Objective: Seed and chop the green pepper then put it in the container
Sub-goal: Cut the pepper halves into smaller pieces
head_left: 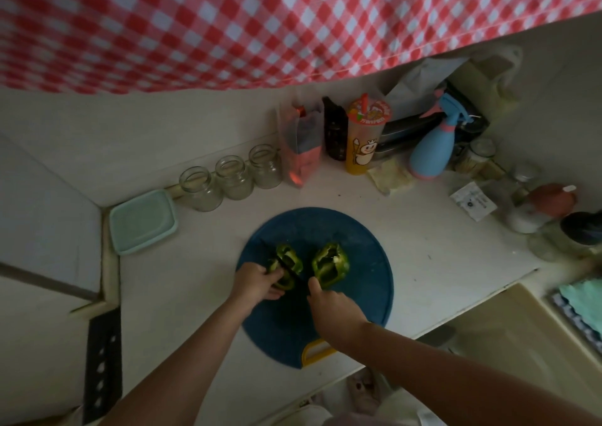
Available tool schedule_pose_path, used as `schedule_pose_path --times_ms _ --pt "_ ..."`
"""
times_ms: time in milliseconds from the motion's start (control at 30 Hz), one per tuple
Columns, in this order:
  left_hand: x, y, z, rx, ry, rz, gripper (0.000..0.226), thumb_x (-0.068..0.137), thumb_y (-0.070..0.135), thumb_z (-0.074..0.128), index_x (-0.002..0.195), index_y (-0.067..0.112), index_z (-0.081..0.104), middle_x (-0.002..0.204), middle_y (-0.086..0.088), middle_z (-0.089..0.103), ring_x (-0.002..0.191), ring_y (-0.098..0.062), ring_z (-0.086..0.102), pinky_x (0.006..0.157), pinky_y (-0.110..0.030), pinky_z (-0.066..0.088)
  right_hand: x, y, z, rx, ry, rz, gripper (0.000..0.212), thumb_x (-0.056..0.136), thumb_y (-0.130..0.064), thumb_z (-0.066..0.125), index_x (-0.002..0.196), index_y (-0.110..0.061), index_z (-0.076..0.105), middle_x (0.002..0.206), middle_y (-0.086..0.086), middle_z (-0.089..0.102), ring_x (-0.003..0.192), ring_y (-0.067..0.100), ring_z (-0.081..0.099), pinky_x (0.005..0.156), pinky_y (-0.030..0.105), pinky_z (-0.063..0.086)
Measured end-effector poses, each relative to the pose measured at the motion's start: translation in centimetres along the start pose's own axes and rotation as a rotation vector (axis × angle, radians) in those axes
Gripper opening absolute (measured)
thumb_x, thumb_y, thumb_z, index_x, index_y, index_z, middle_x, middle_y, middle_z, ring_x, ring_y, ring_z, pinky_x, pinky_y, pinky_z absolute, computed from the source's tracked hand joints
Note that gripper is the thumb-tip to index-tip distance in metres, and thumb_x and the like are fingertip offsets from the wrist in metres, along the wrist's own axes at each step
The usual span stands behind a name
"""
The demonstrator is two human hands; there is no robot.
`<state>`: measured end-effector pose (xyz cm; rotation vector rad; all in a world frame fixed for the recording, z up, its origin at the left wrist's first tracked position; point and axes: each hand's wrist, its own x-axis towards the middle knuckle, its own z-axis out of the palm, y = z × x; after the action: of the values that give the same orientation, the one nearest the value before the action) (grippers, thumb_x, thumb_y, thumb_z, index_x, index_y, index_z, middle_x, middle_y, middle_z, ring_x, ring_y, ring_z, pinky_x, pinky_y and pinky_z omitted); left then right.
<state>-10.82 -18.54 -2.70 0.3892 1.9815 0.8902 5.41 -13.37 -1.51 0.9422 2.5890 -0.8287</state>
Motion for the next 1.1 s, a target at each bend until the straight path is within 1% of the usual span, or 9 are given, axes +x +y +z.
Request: schedule_pose_path --times_ms 267,367,467,533,633,733,833,1000,1100 --pt "-0.3 -0.5 -1.4 -0.018 0.050 0.025 0.014 0.087 0.015 0.065 0.080 0.003 0.060 0.084 -0.019 0.067 0.054 -0.014 0.065 0.053 -0.021 0.056 1.4 -1.3 -0.1 0.147 0.039 0.074 0.024 0.102 -0.024 0.033 0.121 -0.010 0.035 0.103 0.017 0.061 0.091 0.036 0.061 0.072 0.041 0.047" --pt "-0.2 -0.1 -1.7 0.176 0.097 0.085 0.019 0.084 0.022 0.068 0.081 0.005 0.063 0.087 -0.022 0.067 0.070 -0.028 0.064 0.063 -0.034 0.058 0.1 -0.7 -0.9 0.213 0.089 0.057 0.026 0.102 -0.029 0.031 0.119 -0.010 0.036 0.096 0.019 0.063 0.084 0.037 0.062 0.066 0.038 0.045" --pt "-0.9 1.7 -1.3 0.673 0.184 0.195 0.042 0.082 0.033 0.069 0.117 0.011 0.059 0.110 -0.016 0.057 0.107 -0.034 0.055 0.086 -0.035 0.047 -1.8 0.5 -2.7 0.284 0.229 0.025 0.023 0.102 -0.029 0.033 0.116 -0.012 0.037 0.082 0.013 0.063 0.068 0.032 0.061 0.056 0.035 0.042" --pt "-1.1 3.6 -0.4 0.790 0.247 0.374 0.057 0.085 0.030 0.065 0.137 0.015 0.043 0.129 -0.013 0.045 0.119 -0.030 0.044 0.099 -0.035 0.040 -2.6 1.9 -3.9 0.316 0.319 0.037 0.021 0.102 -0.027 0.034 0.114 -0.011 0.038 0.067 0.002 0.056 0.054 0.021 0.052 0.047 0.028 0.036" --pt "-0.8 6.7 2.0 0.760 0.006 0.594 0.052 0.089 0.020 0.059 0.138 0.023 0.042 0.136 -0.007 0.042 0.124 -0.023 0.043 0.106 -0.033 0.037 -3.5 4.2 -5.0 0.360 0.398 0.109 0.016 0.102 -0.025 0.036 0.107 -0.011 0.039 0.058 -0.007 0.044 0.046 0.010 0.042 0.039 0.022 0.025" --pt "-0.1 8.5 4.4 0.899 -0.290 0.613 0.055 0.091 0.011 0.056 0.141 0.026 0.039 0.139 -0.005 0.039 0.128 -0.021 0.039 0.107 -0.030 0.032 -4.5 6.1 -5.1 0.413 0.402 0.188 0.011 0.102 -0.027 0.034 0.098 -0.016 0.035 0.061 -0.003 0.047 0.049 0.014 0.045 0.041 0.024 0.028" --pt "0.4 9.3 5.3 0.909 -0.390 0.527 0.042 0.091 0.011 0.056 0.131 0.022 0.052 0.132 -0.006 0.051 0.117 -0.019 0.050 0.095 -0.025 0.039 -5.4 7.0 -4.4 0.431 0.390 0.203 0.011 0.102 -0.029 0.034 0.096 -0.020 0.033 0.061 -0.003 0.048 0.050 0.016 0.046 0.045 0.029 0.031" --pt "1.4 8.4 5.9 0.778 -0.266 0.379 0.014 0.084 0.023 0.068 0.093 0.016 0.059 0.100 -0.008 0.065 0.088 -0.020 0.063 0.079 -0.035 0.055 -5.9 6.8 -3.8 0.435 0.385 0.200 0.012 0.102 -0.029 0.033 0.095 -0.020 0.031 0.062 -0.005 0.046 0.051 0.014 0.044 0.044 0.028 0.029" --pt "0.7 7.8 7.1 0.642 -0.210 0.254 0.020 0.086 0.025 0.066 0.074 0.014 0.055 0.081 -0.010 0.067 0.076 -0.025 0.069 0.074 -0.039 0.059 -6.0 6.5 -3.3 0.401 0.371 0.176 0.011 0.102 -0.028 0.033 0.096 -0.020 0.030 0.061 -0.007 0.043 0.050 0.013 0.041 0.048 0.031 0.030"
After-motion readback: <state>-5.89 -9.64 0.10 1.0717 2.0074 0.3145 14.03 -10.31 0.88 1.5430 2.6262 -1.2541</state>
